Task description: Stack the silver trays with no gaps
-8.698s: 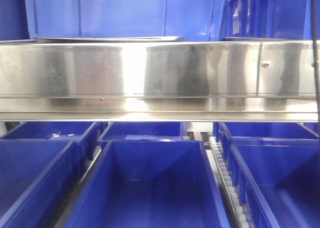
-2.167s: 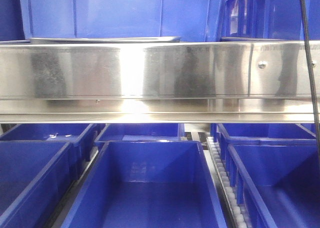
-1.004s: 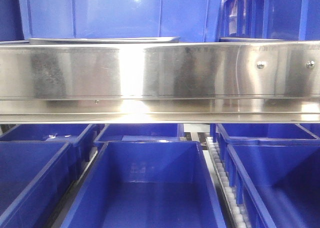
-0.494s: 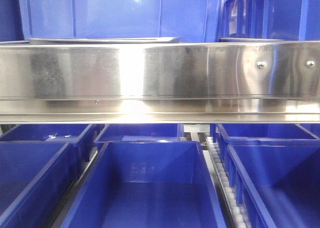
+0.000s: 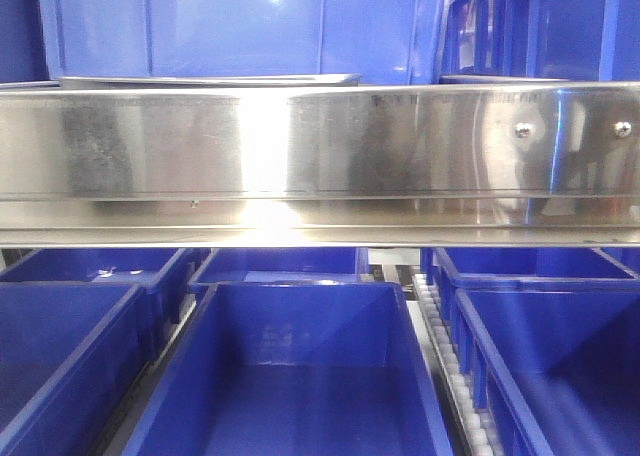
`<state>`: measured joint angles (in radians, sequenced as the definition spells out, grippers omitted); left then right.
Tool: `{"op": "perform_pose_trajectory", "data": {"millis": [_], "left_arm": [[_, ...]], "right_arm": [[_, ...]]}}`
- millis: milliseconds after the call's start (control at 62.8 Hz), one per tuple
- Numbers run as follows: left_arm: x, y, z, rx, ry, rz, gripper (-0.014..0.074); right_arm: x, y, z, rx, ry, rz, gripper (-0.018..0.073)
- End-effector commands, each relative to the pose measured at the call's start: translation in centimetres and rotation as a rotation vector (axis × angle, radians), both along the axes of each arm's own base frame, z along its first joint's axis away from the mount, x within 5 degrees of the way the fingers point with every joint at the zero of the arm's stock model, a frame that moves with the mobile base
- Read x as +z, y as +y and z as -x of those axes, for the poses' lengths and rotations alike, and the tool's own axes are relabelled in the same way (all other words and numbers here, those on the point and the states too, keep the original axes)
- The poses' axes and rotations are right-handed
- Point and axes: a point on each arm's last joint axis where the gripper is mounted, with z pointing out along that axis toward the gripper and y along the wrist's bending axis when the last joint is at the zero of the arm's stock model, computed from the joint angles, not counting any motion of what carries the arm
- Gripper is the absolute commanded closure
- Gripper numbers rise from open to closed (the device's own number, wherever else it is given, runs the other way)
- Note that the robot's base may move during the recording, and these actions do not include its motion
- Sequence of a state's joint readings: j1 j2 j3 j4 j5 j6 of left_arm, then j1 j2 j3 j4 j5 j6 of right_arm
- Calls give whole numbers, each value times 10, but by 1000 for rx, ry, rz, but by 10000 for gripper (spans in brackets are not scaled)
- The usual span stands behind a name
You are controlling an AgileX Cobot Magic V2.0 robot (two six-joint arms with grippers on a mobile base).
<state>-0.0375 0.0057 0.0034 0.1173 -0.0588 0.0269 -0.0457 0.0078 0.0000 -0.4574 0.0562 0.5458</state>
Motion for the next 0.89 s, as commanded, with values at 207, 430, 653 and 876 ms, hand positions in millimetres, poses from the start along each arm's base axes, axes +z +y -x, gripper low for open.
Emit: {"op": "perform_pose_trajectory", "data": {"millis": [207, 430, 653, 876], "left_arm": [[3, 0, 1, 0, -28, 10, 602], [3, 0, 1, 0, -28, 10, 602], [3, 0, 1, 0, -28, 10, 602], [3, 0, 1, 0, -28, 10, 602]], "right_arm": [[3, 1, 1, 5, -34, 68, 632], [5, 2, 1, 11, -49, 147, 632], [4, 2, 1, 6, -34, 232, 632], [4, 2, 1, 6, -28, 231, 632]]}}
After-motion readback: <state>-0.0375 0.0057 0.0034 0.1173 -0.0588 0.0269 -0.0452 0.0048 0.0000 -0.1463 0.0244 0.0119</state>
